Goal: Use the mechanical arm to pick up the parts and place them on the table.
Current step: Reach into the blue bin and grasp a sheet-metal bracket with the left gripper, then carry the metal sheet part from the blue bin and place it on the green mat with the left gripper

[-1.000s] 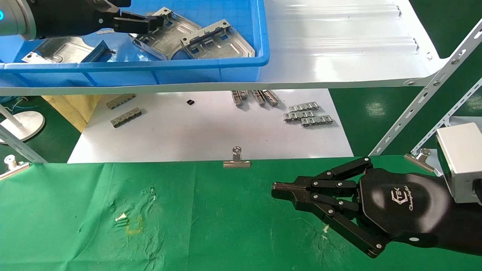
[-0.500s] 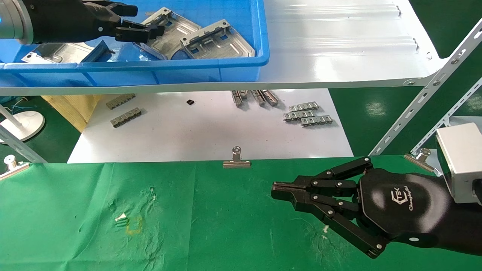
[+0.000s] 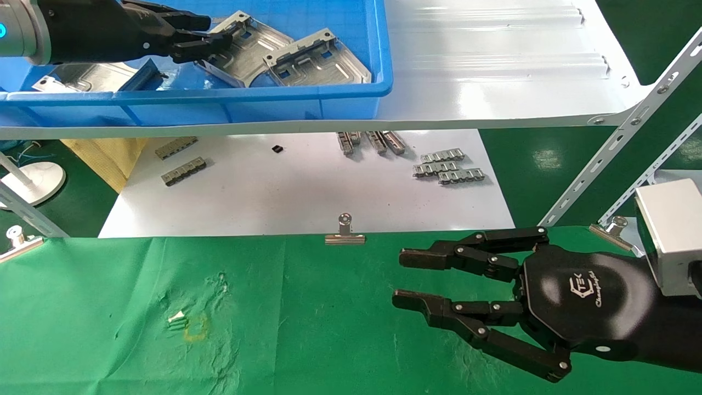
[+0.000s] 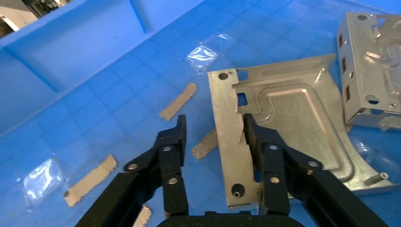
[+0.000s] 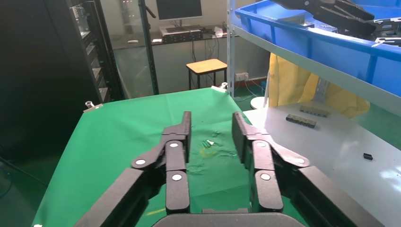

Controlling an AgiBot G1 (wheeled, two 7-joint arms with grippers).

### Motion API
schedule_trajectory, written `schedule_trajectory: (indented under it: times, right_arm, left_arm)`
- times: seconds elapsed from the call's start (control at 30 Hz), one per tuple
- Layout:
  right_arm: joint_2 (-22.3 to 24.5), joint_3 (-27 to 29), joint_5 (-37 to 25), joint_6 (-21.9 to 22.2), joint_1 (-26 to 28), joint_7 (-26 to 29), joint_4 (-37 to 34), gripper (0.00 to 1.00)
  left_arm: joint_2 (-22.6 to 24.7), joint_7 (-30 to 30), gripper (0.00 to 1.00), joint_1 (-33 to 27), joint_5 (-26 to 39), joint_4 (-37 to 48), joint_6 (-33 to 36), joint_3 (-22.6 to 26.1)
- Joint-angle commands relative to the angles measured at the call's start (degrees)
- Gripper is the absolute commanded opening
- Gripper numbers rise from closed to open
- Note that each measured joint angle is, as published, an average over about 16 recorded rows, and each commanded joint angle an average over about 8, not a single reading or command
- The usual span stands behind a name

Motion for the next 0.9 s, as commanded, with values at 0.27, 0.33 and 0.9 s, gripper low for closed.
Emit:
schedule_trajectory:
  times: [0.27,0.33,0.9]
  right_arm:
    - [0.0,0.0,0.0,0.0,0.0,0.0,0.0,1.0]
    - [0.0,0.0,0.0,0.0,0.0,0.0,0.0,1.0]
    - [0.0,0.0,0.0,0.0,0.0,0.0,0.0,1.0]
  left_arm:
    - [0.23,1.66,0.0,-0.2,-0.34,0.3,-0.62,-0.25]
    - [0.17,2.12,0.0,-0.3,-0.6,0.21,-0.4,-0.43]
    - [-5.44,10.04,0.0,-1.83,-9.1,-2.97,15.67,-6.06]
